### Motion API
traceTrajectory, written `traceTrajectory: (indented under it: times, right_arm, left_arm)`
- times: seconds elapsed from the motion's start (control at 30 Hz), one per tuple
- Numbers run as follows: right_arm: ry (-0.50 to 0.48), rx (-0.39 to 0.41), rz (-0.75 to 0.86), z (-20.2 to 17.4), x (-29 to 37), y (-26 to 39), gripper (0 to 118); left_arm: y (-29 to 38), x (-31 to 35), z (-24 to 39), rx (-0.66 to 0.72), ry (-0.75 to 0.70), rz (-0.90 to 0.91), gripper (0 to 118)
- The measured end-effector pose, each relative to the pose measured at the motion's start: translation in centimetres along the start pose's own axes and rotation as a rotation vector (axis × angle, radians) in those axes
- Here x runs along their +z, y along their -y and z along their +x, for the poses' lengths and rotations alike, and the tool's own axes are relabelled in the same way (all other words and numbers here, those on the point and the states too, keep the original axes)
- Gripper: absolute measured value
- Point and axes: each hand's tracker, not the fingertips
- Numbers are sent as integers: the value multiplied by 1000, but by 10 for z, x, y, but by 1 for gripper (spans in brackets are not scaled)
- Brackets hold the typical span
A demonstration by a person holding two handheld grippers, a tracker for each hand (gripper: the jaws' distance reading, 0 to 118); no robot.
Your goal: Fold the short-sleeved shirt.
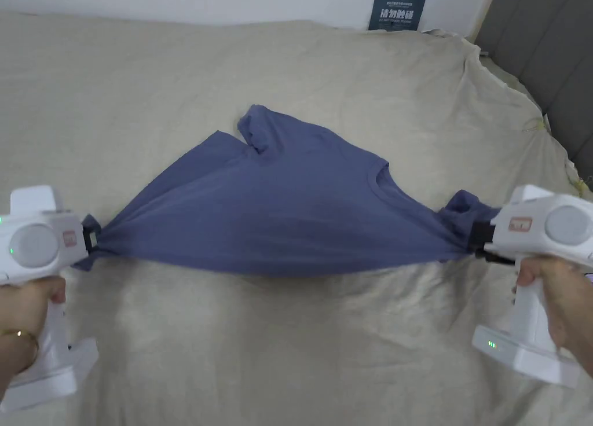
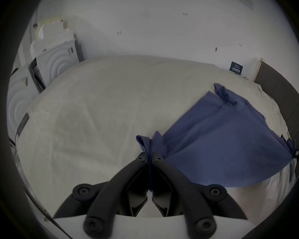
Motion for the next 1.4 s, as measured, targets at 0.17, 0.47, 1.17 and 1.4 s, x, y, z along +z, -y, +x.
traceTrajectory:
  times: [0.17, 0.47, 1.17, 1.4]
  right_arm:
    - [-21, 54, -35, 15, 23, 47, 1]
    - [-86, 111, -101, 36, 68, 121, 1]
    - [36, 291, 365, -11, 173, 50, 108]
    - [-115, 260, 617, -60, 184, 66, 111]
  left_arm:
    - [35, 26, -23, 26, -1, -12, 0]
    - [96, 65, -67, -46, 48, -27, 0]
    - [8, 172, -62, 173, 115, 356, 110]
    - [20, 190, 19, -55, 108, 557, 113]
